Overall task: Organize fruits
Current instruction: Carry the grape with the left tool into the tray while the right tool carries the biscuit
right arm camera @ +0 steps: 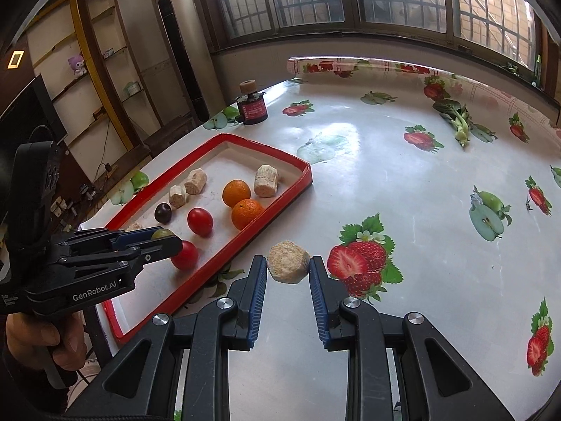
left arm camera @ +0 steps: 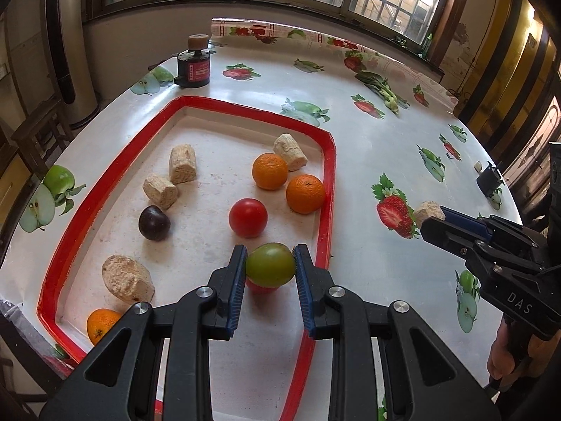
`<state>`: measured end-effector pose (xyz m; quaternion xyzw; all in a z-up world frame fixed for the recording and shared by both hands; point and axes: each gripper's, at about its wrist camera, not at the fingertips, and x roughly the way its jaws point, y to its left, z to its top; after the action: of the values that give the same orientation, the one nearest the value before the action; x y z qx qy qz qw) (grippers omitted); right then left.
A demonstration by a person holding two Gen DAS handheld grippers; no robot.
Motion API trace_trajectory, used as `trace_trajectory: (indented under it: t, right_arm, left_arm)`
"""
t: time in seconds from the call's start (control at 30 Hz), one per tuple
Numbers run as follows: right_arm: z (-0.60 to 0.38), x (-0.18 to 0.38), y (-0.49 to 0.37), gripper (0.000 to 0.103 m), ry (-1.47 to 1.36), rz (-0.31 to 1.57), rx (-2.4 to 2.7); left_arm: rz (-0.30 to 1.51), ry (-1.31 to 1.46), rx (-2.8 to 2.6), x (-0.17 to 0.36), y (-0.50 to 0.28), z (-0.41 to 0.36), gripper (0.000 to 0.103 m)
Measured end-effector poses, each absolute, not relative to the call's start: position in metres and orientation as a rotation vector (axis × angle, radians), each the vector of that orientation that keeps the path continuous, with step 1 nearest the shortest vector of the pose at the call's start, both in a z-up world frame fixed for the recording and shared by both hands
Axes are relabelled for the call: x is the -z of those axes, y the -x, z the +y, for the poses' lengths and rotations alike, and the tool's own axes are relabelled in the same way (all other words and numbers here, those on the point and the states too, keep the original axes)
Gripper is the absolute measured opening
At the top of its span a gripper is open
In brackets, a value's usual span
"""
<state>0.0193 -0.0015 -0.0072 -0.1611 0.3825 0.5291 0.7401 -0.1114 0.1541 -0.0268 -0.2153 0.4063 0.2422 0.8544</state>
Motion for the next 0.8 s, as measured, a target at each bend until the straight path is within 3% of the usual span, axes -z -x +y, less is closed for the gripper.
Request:
trace_trajectory:
  t: [0.8]
  right_arm:
    - [0.064,0.019,0.010,0.025,0.425,0.857,-1.255]
  left_arm:
    - [0.838,0.526,-0.603,0.034,0.157,0.212,0.025]
